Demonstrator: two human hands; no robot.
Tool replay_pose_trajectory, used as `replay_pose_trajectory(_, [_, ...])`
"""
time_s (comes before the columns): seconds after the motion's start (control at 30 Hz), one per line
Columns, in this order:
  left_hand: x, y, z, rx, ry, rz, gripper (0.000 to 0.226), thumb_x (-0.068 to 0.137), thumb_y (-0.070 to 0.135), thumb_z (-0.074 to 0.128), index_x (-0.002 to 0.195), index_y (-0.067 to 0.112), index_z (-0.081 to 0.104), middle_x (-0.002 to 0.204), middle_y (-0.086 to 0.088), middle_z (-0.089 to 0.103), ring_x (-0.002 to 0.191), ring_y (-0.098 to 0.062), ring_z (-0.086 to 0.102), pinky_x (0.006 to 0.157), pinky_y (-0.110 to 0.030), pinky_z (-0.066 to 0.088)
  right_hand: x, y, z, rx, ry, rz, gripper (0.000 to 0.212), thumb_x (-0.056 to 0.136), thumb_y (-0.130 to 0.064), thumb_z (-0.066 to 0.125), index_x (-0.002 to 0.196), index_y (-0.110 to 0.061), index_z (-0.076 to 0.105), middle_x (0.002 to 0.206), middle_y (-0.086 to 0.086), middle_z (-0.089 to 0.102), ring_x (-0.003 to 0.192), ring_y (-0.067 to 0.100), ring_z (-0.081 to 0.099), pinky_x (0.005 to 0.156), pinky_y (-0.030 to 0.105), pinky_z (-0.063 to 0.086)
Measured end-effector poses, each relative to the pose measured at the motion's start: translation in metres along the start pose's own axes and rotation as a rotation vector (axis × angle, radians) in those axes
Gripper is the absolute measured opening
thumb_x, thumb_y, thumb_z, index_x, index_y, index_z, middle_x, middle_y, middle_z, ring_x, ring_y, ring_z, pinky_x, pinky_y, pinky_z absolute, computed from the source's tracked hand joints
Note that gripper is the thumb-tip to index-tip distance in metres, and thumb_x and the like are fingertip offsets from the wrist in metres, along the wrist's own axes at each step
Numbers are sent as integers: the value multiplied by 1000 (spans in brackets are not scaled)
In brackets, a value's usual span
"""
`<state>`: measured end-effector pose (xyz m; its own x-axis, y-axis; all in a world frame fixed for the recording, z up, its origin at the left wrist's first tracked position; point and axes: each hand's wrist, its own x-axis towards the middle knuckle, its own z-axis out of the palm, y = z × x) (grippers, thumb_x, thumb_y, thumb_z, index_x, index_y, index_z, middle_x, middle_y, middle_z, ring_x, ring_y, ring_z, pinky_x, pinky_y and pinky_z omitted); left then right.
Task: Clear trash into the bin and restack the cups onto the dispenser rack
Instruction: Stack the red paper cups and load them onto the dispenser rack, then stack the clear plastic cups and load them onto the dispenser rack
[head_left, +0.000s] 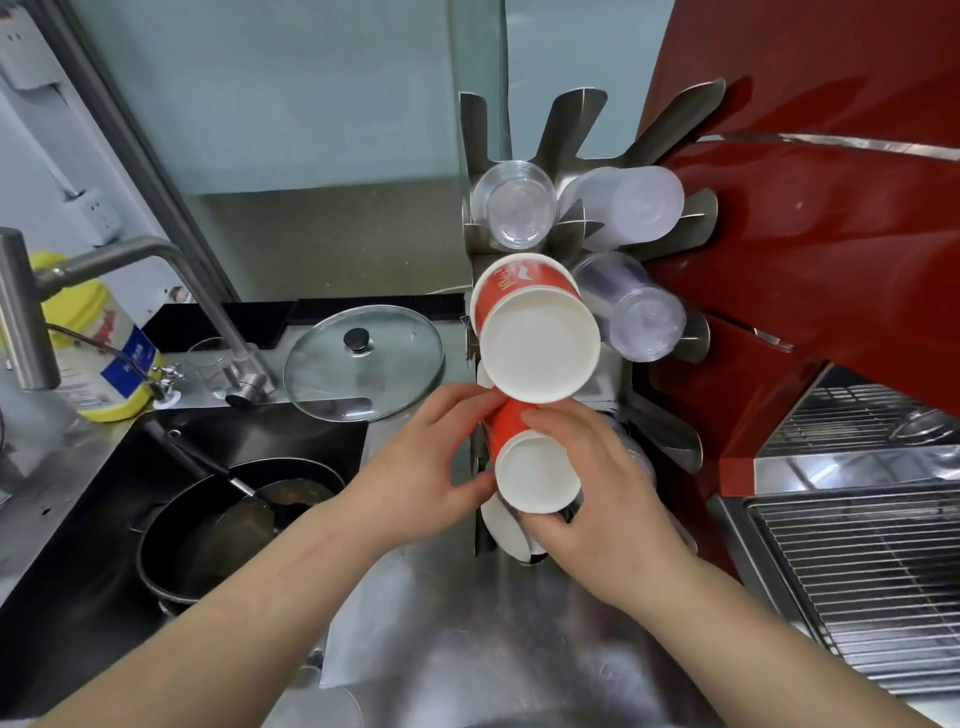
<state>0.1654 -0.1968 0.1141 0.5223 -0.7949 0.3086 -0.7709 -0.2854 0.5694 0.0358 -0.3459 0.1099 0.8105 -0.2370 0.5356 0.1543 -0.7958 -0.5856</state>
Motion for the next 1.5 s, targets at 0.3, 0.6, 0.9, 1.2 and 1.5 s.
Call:
replay_pose_trajectory(0.3, [2,5,-8,34,-137,-107,79,86,37,70,152,33,27,143,13,37,123,-1,45,101,-19,41,3,-10,-15,-50,-180,57,73,75,-21,76,139,-27,40,145,-9,38,135,1,30,106,2,16])
replay_pose_trajectory(0.6, [6,18,-26,197,-280,-166,77,89,46,60,153,39,19,135,4,48,122,-16,51,99,-29,42,21,-33,-44,-316,-460,92,72,76,-35,66,139,-34,29,142,-7,40,125,19,48,94,43,48])
replay_pose_trajectory(0.9, [20,51,-63,557,-582,-93,70,93,50,52,152,27,24,140,-4,51,123,-26,53,95,-33,44,48,-83,-79,-755,-821,118,43,81,-41,57,119,-23,48,106,1,59,94,24,59,81,40,52])
replay_pose_trajectory(1.2, [-36,44,-120,628,-895,-155,61,92,56,51,148,40,32,143,12,50,127,-16,51,107,-34,39,42,-154,-81,-745,-969,68,42,85,-54,51,124,-38,47,93,-5,62,86,18,58,76,34,50])
replay_pose_trajectory(1.5, [-142,-1,-169,452,-913,-345,60,92,52,57,146,44,34,139,17,52,121,-6,54,100,-26,44,13,-170,-3,-494,-1166,-149,58,85,-60,51,138,-42,36,137,-12,51,123,14,50,103,36,42])
